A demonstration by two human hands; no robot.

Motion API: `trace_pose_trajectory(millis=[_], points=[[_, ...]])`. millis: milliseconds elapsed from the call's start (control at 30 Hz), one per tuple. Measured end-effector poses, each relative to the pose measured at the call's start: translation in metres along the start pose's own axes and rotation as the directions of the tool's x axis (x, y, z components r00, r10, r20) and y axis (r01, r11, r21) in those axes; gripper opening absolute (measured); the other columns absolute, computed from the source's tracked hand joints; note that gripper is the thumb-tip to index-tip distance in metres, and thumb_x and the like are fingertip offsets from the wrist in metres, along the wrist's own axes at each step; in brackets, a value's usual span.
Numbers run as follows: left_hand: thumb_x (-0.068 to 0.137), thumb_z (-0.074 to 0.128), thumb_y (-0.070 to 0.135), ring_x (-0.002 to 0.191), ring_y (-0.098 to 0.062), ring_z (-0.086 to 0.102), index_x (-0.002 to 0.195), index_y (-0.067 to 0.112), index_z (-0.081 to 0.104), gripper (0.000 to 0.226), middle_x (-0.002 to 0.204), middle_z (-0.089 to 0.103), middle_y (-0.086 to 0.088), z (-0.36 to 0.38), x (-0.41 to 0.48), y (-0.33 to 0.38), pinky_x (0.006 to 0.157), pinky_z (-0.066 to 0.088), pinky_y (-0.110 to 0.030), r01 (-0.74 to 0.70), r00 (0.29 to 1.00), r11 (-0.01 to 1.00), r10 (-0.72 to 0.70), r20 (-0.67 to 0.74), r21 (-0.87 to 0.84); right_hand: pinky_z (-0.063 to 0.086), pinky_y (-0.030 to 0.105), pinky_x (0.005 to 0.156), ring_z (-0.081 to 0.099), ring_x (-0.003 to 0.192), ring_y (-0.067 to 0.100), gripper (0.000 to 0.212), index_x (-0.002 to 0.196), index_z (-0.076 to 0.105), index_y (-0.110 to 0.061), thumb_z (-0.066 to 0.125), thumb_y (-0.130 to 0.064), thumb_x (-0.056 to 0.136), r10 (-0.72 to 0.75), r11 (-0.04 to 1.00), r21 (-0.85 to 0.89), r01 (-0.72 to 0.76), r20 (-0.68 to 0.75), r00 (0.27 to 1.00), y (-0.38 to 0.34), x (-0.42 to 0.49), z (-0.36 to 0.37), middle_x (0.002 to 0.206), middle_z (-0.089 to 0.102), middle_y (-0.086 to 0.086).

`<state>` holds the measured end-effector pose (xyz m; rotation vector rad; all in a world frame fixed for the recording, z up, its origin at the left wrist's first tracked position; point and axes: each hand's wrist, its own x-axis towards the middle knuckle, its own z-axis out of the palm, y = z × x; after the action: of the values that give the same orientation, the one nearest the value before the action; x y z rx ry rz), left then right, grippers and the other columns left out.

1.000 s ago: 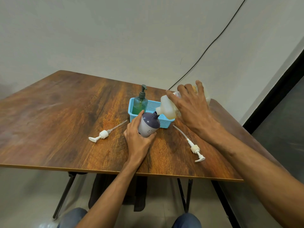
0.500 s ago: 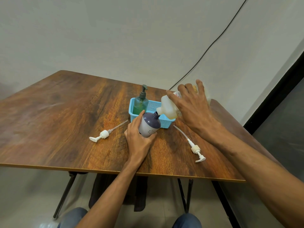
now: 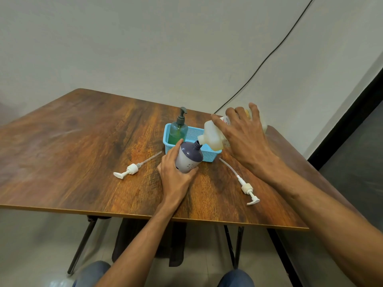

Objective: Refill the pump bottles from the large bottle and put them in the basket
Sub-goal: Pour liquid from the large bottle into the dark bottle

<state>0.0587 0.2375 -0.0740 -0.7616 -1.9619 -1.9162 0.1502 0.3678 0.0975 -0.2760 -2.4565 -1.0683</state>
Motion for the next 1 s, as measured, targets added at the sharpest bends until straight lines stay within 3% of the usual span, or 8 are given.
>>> trace_pose_trajectory(millis=[267, 400, 500, 567, 667, 767, 867, 1000], points=[[0.070, 0.087, 0.039, 0.120, 0.009, 0.047, 0.145, 0.039, 0.042, 0.088, 0.134, 0.050, 0.022, -0.002, -0.001, 0.005, 0.104, 0.047, -0.054, 0.019, 1.000, 1.000, -0.019, -0.006, 0.013, 0.033, 0.059, 0.106, 0.052, 0.119, 0.036, 0.102, 0.146, 0.039, -0.025, 0.090, -0.042, 0.060, 0.085, 0.992, 0.086, -0.092, 0.079, 0.993, -0.002, -0.011, 0.007, 0.132, 0.054, 0.016], [0.069, 0.087, 0.043, 0.124, -0.007, 0.055, 0.147, 0.037, 0.042, 0.090, 0.138, 0.055, 0.013, -0.002, -0.001, 0.003, 0.102, 0.049, -0.054, 0.036, 0.999, 0.999, -0.036, 0.003, -0.009, 0.045, 0.052, 0.095, 0.055, 0.116, 0.035, 0.098, 0.144, 0.043, -0.023, 0.090, -0.041, 0.060, 0.156, 0.956, 0.233, -0.175, 0.098, 0.983, -0.007, -0.022, 0.012, 0.128, 0.057, 0.014], [0.067, 0.088, 0.045, 0.123, -0.010, 0.057, 0.148, 0.031, 0.044, 0.092, 0.139, 0.057, 0.009, -0.003, -0.001, 0.005, 0.101, 0.052, -0.051, 0.051, 0.999, 0.998, -0.050, 0.014, -0.035, 0.049, 0.043, 0.086, 0.056, 0.113, 0.029, 0.094, 0.142, 0.043, -0.025, 0.087, -0.046, 0.061, 0.205, 0.870, 0.427, -0.246, 0.140, 0.969, -0.010, -0.032, 0.019, 0.126, 0.058, 0.007], [0.067, 0.091, 0.039, 0.121, -0.011, 0.058, 0.148, 0.027, 0.045, 0.093, 0.138, 0.058, 0.008, -0.003, -0.001, 0.007, 0.100, 0.054, -0.046, 0.060, 0.998, 0.996, -0.059, 0.022, -0.068, 0.055, 0.041, 0.078, 0.060, 0.103, 0.023, 0.089, 0.132, 0.045, -0.030, 0.087, -0.048, 0.056, 0.266, 0.716, 0.616, -0.329, 0.195, 0.944, -0.014, -0.036, 0.029, 0.118, 0.060, 0.001], [0.069, 0.093, 0.030, 0.122, -0.010, 0.058, 0.149, 0.020, 0.045, 0.093, 0.139, 0.058, 0.003, -0.002, -0.002, 0.009, 0.101, 0.055, -0.039, 0.085, 0.996, 0.991, -0.082, 0.036, -0.101, 0.060, 0.035, 0.069, 0.065, 0.091, 0.011, 0.085, 0.118, 0.047, -0.035, 0.090, -0.057, 0.047, 0.395, 0.338, 0.823, -0.457, 0.317, 0.862, -0.023, -0.043, 0.041, 0.109, 0.064, -0.006], [0.070, 0.092, 0.030, 0.123, -0.006, 0.058, 0.149, 0.019, 0.045, 0.093, 0.141, 0.057, 0.003, -0.003, -0.002, 0.010, 0.102, 0.054, -0.032, 0.107, 0.993, 0.987, -0.101, 0.054, -0.117, 0.058, 0.017, 0.066, 0.065, 0.092, 0.004, 0.087, 0.126, 0.046, -0.021, 0.097, -0.034, 0.056, 0.416, 0.034, 0.876, -0.482, 0.426, 0.803, -0.035, -0.051, 0.046, 0.116, 0.064, -0.002], [0.069, 0.093, 0.030, 0.124, -0.006, 0.057, 0.148, 0.020, 0.045, 0.093, 0.141, 0.056, 0.005, -0.004, -0.002, 0.012, 0.102, 0.054, -0.030, 0.118, 0.992, 0.986, -0.111, 0.066, -0.121, 0.060, 0.022, 0.072, 0.068, 0.098, 0.009, 0.086, 0.124, 0.044, -0.023, 0.097, -0.026, 0.058, 0.432, -0.104, 0.876, -0.471, 0.466, 0.772, -0.049, -0.062, 0.056, 0.115, 0.064, -0.003], [0.069, 0.093, 0.027, 0.125, -0.010, 0.058, 0.148, 0.020, 0.045, 0.093, 0.141, 0.056, 0.003, -0.003, -0.002, 0.013, 0.103, 0.054, -0.035, 0.140, 0.989, 0.983, -0.131, 0.075, -0.121, 0.062, 0.040, 0.082, 0.068, 0.102, 0.012, 0.092, 0.121, 0.043, -0.031, 0.094, -0.052, 0.047, 0.440, -0.178, 0.840, -0.512, 0.533, 0.722, -0.060, -0.073, 0.065, 0.115, 0.064, -0.007]])
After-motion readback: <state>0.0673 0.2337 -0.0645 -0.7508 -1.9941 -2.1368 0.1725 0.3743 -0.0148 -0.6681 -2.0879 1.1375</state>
